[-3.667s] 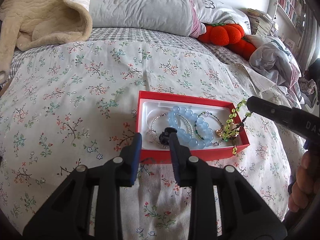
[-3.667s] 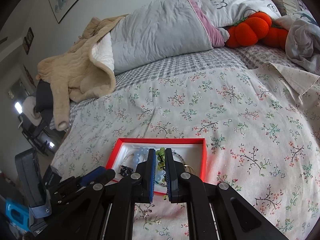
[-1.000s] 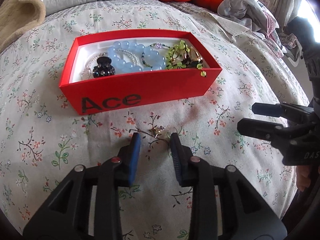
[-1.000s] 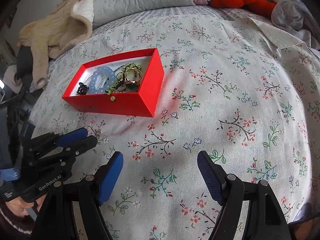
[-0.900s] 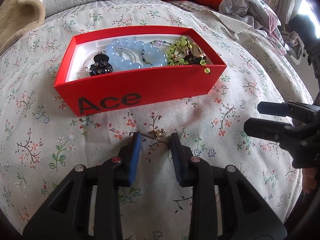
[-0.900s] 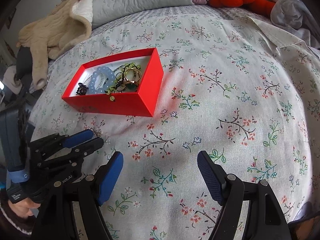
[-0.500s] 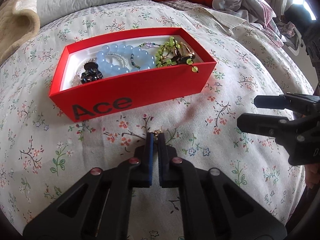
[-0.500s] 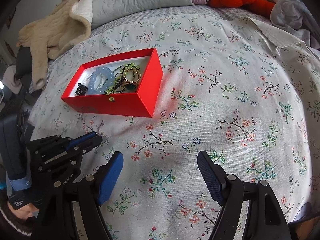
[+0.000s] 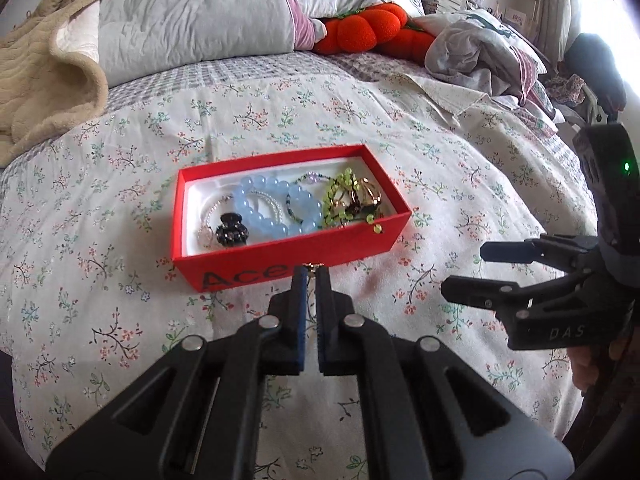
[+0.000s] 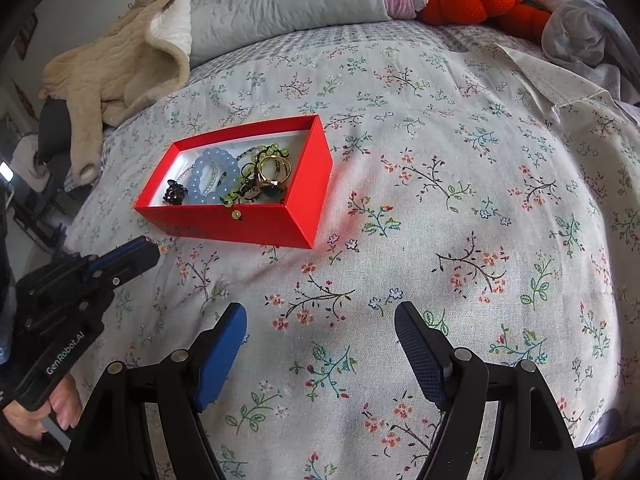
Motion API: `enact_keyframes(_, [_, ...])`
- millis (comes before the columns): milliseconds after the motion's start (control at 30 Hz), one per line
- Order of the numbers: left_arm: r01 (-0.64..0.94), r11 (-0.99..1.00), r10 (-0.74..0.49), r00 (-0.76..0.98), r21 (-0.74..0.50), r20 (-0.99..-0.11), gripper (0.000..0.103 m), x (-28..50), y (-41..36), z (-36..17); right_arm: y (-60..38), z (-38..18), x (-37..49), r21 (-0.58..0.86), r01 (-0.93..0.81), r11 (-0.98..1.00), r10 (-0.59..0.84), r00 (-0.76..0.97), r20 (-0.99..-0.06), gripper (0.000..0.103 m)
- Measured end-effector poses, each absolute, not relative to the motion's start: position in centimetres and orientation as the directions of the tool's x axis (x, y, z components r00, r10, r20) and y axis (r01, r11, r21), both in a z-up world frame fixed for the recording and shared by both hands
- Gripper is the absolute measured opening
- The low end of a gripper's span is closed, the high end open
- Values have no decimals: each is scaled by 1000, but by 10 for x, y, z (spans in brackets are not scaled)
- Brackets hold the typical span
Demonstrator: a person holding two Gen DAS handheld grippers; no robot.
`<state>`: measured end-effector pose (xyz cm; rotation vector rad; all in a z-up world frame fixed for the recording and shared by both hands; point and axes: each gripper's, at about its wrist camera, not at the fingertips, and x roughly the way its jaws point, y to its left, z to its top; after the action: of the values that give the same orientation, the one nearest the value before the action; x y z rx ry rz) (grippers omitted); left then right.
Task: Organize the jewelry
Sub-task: 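Lower the gold earring into the box and open the left tool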
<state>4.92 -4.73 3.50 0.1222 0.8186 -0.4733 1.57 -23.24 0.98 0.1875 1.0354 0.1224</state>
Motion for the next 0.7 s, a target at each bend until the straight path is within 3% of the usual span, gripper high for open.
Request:
enact_keyframes(400, [373,925,-314,639,-74,-702,6,87,-48,28,-232,8,16,223,-10,975,198,497,-845,78])
enact_keyframes(467, [352,934,-292,635,-69,-715,16,89,-46,26,-233,9,16,224,-12,975,199,501,-842,78])
enact_keyframes(600, [342,939,-259,648,-31,-716,50,77,-45,31,-232,14,14,210,-31,977,197,506,-840,78])
enact_keyframes(700, [323,946,-218,647,4,-730,61,66,-41,33,-231,17,9,206,-41,978,198,510,-837,78])
